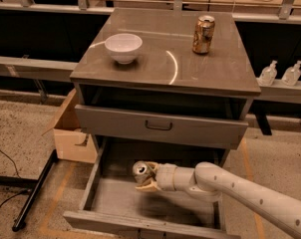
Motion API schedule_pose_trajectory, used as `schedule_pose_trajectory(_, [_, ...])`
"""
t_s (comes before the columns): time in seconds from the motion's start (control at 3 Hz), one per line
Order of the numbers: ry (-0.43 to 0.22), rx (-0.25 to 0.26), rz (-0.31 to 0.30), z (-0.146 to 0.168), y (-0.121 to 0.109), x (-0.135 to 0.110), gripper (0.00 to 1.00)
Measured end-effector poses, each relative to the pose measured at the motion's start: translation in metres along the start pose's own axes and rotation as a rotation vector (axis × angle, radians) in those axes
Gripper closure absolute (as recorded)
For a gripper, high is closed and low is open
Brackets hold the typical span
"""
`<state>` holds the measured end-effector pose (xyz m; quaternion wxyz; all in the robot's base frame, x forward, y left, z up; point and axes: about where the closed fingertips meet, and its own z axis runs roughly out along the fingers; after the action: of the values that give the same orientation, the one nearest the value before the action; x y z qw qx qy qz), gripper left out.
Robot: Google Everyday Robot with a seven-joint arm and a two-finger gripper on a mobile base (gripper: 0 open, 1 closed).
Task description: Place 7up can into middle drawer
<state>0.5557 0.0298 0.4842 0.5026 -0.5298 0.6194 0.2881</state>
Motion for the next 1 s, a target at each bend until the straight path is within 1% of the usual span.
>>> schedule_pose_trajectory(0.33, [0.011,0.003,0.002,0.01,-0.005,0.017,1.0])
schedule_pose_trajectory(1.0, [0.053,0.026,0.014,0.031,-0.005,0.041,1.0])
